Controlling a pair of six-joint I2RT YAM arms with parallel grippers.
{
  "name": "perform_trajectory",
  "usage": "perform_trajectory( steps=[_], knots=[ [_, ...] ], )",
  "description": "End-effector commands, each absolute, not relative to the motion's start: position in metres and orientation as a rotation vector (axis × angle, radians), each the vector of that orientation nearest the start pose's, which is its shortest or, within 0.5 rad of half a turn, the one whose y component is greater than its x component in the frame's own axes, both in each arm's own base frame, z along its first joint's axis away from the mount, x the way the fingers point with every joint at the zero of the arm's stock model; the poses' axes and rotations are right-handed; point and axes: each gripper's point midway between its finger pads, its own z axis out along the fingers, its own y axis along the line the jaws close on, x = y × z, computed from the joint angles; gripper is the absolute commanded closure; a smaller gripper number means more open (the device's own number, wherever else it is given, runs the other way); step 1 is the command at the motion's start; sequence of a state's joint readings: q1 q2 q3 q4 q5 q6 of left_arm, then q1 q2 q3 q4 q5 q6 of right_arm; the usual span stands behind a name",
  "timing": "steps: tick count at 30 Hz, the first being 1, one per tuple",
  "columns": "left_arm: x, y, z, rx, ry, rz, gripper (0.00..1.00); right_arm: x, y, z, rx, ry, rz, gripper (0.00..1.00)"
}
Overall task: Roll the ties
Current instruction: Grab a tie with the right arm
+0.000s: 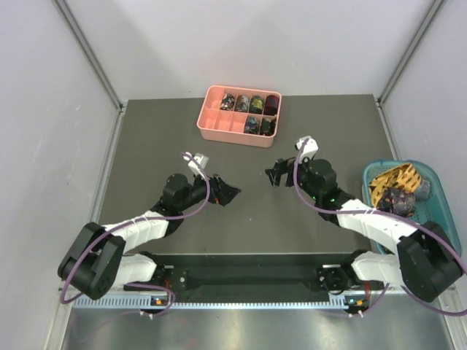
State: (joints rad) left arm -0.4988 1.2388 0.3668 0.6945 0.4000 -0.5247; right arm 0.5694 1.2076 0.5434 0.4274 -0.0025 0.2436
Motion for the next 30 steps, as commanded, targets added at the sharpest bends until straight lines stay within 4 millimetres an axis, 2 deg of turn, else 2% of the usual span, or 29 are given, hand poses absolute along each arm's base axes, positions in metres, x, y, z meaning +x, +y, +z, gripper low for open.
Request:
perform_trajectory(
  steps=[1,5,7,8,9,10,11,12,13,14,15,16,17,19,20,21,23,24,25,26,27,29,30],
  knots=[
    [0.276,-0.251,0.163,0.312,1.760,-1.084,0.01,0.328,0.210,0.183,-0.249,1.743,0.519,0.00],
    [0.275,-0.251,0.163,0.312,1.760,-1.084,0.01,0.331,0.186,0.187,-0.145,1.735,0.421,0.00],
    [0.276,-0.251,0.163,0.311,1.759,-1.083,0.01,0.333,0.164,0.186,-0.046,1.741,0.333,0.00],
    [0.275,-0.251,0.162,0.311,1.764,-1.083,0.01,0.333,0.154,0.194,0.009,1.733,0.303,0.00],
    [0.276,-0.251,0.163,0.308,1.762,-1.080,0.01,0.332,0.127,0.184,0.086,1.796,0.188,0.00],
    [0.276,-0.250,0.163,0.309,1.761,-1.078,0.01,0.335,0.116,0.200,0.179,1.784,0.171,0.00],
    [0.275,-0.250,0.163,0.305,1.761,-1.079,0.01,0.335,0.084,0.210,0.298,1.763,0.083,0.00],
    [0.275,-0.250,0.163,0.305,1.761,-1.079,0.01,0.325,0.065,0.198,0.340,1.832,0.008,0.00],
    [0.275,-0.250,0.163,0.304,1.761,-1.080,0.01,0.321,0.050,0.215,0.420,1.800,0.013,0.00],
    [0.275,-0.251,0.163,0.305,1.763,-1.083,0.01,0.318,0.019,0.218,0.509,1.793,-0.048,0.00],
    [0.275,-0.251,0.163,0.305,1.764,-1.088,0.01,0.307,0.001,0.208,0.561,1.837,-0.103,0.00],
    [0.275,-0.252,0.163,0.305,1.765,-1.090,0.01,0.300,-0.016,0.219,0.612,1.807,-0.118,0.00],
    [0.275,-0.252,0.164,0.305,1.762,-1.093,0.01,0.292,-0.046,0.220,0.696,1.793,-0.169,0.00],
    [0.274,-0.253,0.163,0.305,1.763,-1.098,0.01,0.279,-0.072,0.220,0.761,1.794,-0.222,0.00],
    [0.274,-0.253,0.163,0.306,1.764,-1.101,0.01,0.270,-0.103,0.219,0.857,1.778,-0.274,0.00],
    [0.274,-0.254,0.162,0.306,1.767,-1.101,0.01,0.262,-0.116,0.212,0.909,1.799,-0.307,0.01],
    [0.274,-0.254,0.163,0.308,1.766,-1.102,0.01,0.259,-0.140,0.202,1.025,1.831,-0.332,0.04],
    [0.273,-0.254,0.162,0.309,1.766,-1.103,0.01,0.257,-0.145,0.201,1.091,1.839,-0.332,0.04],
    [0.273,-0.255,0.162,0.313,1.763,-1.104,0.01,0.256,-0.151,0.187,1.164,1.881,-0.361,0.05],
    [0.273,-0.255,0.161,0.312,1.766,-1.100,0.01,0.247,-0.161,0.186,1.236,1.871,-0.437,0.07],
    [0.272,-0.255,0.161,0.315,1.764,-1.101,0.01,0.238,-0.161,0.184,1.325,1.875,-0.466,0.07],
    [0.272,-0.256,0.163,0.317,1.758,-1.105,0.01,0.229,-0.168,0.179,1.394,1.859,-0.543,0.05],
    [0.271,-0.256,0.163,0.321,1.758,-1.106,0.01,0.233,-0.168,0.179,1.366,1.865,-0.535,0.04]
  ],
)
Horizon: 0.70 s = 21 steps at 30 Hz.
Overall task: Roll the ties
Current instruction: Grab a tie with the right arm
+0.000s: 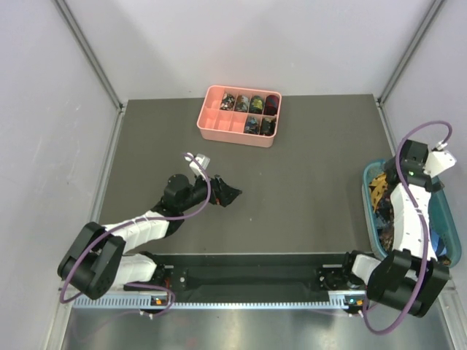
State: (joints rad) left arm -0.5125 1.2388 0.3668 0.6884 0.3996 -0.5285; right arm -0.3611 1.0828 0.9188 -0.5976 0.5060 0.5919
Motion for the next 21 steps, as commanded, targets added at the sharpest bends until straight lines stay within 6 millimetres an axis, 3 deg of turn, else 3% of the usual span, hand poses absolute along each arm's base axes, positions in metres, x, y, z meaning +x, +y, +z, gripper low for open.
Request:
perform_trajectory(
  steps=[1,3,9,12,15,21],
  knots=[
    [0.271,-0.257,0.163,0.321,1.758,-1.106,0.01,0.237,-0.170,0.178,1.355,1.863,-0.514,0.03],
    [0.269,-0.259,0.163,0.329,1.754,-1.111,0.01,0.251,-0.172,0.180,1.334,1.852,-0.449,0.03],
    [0.267,-0.262,0.163,0.346,1.753,-1.113,0.01,0.275,-0.195,0.189,1.351,1.827,-0.469,0.05],
    [0.267,-0.261,0.162,0.349,1.754,-1.097,0.01,0.295,-0.202,0.184,1.342,1.836,-0.444,0.08],
    [0.267,-0.262,0.162,0.356,1.754,-1.096,0.01,0.314,-0.206,0.173,1.328,1.856,-0.417,0.09],
    [0.268,-0.263,0.161,0.359,1.760,-1.091,0.01,0.323,-0.225,0.121,1.439,1.927,-0.467,0.09]
  ],
)
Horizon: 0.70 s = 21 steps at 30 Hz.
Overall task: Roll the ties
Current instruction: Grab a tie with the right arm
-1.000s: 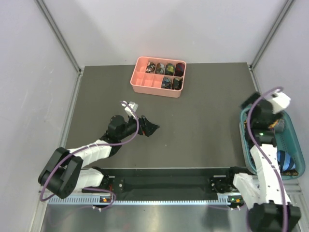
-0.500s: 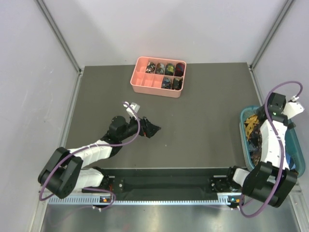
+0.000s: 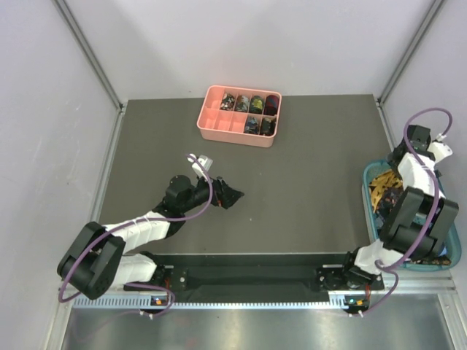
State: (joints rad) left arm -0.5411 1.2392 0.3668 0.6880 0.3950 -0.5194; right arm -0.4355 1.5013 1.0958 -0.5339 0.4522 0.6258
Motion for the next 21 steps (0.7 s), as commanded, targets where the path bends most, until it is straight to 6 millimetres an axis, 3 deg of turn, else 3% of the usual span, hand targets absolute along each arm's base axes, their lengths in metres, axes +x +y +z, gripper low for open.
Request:
perform_trajectory(
  steps=[1,3,4,6,7,9,10,14,15,18,21],
  knots=[
    [0.268,-0.263,0.162,0.362,1.757,-1.091,0.01,0.327,-0.226,0.108,1.446,1.951,-0.460,0.09],
    [0.268,-0.263,0.161,0.363,1.760,-1.087,0.01,0.333,-0.233,0.101,1.479,1.933,-0.452,0.16],
    [0.268,-0.263,0.162,0.366,1.758,-1.088,0.01,0.333,-0.234,0.092,1.495,1.949,-0.472,0.27],
    [0.268,-0.263,0.161,0.367,1.761,-1.086,0.01,0.332,-0.240,0.096,1.503,1.929,-0.514,0.38],
    [0.268,-0.264,0.160,0.368,1.765,-1.084,0.01,0.330,-0.241,0.103,1.496,1.909,-0.537,0.55],
    [0.268,-0.264,0.161,0.373,1.760,-1.082,0.01,0.324,-0.242,0.119,1.470,1.860,-0.644,0.78],
    [0.267,-0.264,0.161,0.381,1.760,-1.080,0.01,0.326,-0.236,0.134,1.435,1.837,-0.658,0.97],
    [0.266,-0.266,0.163,0.399,1.754,-1.064,0.01,0.322,-0.218,0.176,1.328,1.801,-0.754,1.00],
    [0.265,-0.267,0.162,0.403,1.757,-1.060,0.01,0.322,-0.212,0.192,1.290,1.780,-0.748,1.00],
    [0.265,-0.266,0.165,0.405,1.747,-1.053,0.01,0.326,-0.187,0.217,1.172,1.778,-0.726,1.00],
    [0.263,-0.265,0.167,0.406,1.742,-1.053,0.01,0.325,-0.158,0.258,1.048,1.754,-0.604,1.00]
  ],
)
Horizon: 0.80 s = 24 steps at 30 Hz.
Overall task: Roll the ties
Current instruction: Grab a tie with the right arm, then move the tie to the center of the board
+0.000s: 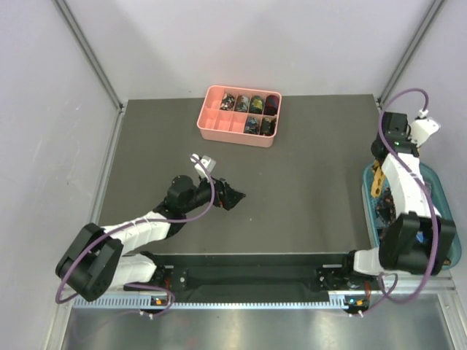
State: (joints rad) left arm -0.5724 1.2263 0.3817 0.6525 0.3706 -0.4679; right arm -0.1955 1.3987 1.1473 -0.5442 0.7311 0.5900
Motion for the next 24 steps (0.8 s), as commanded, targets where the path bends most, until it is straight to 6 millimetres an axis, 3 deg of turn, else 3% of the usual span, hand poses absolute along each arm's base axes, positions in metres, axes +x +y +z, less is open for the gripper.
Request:
perform_trajectory(
  steps=[1,3,5,6,8,9,10,11,13,16,19,20,22,23,24],
  knots=[
    [0.263,-0.266,0.168,0.406,1.739,-1.054,0.01,0.330,-0.143,0.267,0.991,1.759,-0.544,1.00],
    [0.263,-0.266,0.169,0.407,1.736,-1.055,0.01,0.346,-0.105,0.282,0.795,1.804,-0.333,1.00],
    [0.263,-0.265,0.169,0.407,1.736,-1.050,0.01,0.353,-0.050,0.315,0.568,1.776,-0.077,1.00],
    [0.263,-0.265,0.171,0.405,1.733,-1.046,0.01,0.352,-0.036,0.329,0.513,1.758,-0.008,1.00],
    [0.265,-0.261,0.171,0.392,1.731,-1.022,0.01,0.347,0.028,0.365,0.265,1.753,0.194,1.00],
    [0.266,-0.259,0.171,0.384,1.732,-1.011,0.01,0.347,0.047,0.370,0.194,1.771,0.242,1.00],
    [0.267,-0.257,0.171,0.374,1.734,-0.999,0.01,0.341,0.079,0.376,0.093,1.789,0.317,1.00],
    [0.271,-0.249,0.174,0.325,1.732,-0.954,0.01,0.331,0.099,0.392,-0.002,1.794,0.370,1.00],
    [0.274,-0.236,0.175,0.264,1.726,-0.904,0.01,0.320,0.145,0.388,-0.139,1.846,0.472,1.00],
    [0.272,-0.217,0.195,0.194,1.653,-0.846,0.01,0.305,0.180,0.376,-0.211,1.913,0.548,1.00],
    [0.273,-0.206,0.197,0.153,1.638,-0.803,0.01,0.298,0.196,0.348,-0.244,1.989,0.589,1.00],
    [0.273,-0.205,0.197,0.147,1.641,-0.799,0.01,0.296,0.200,0.324,-0.262,2.041,0.596,1.00],
    [0.275,-0.203,0.195,0.130,1.663,-0.784,0.01,0.293,0.211,0.302,-0.317,2.069,0.647,0.99],
    [0.279,-0.198,0.194,0.094,1.671,-0.755,0.01,0.289,0.213,0.271,-0.355,2.126,0.647,1.00],
    [0.281,-0.194,0.194,0.071,1.671,-0.736,0.01,0.288,0.217,0.256,-0.375,2.151,0.660,1.00]
  ],
)
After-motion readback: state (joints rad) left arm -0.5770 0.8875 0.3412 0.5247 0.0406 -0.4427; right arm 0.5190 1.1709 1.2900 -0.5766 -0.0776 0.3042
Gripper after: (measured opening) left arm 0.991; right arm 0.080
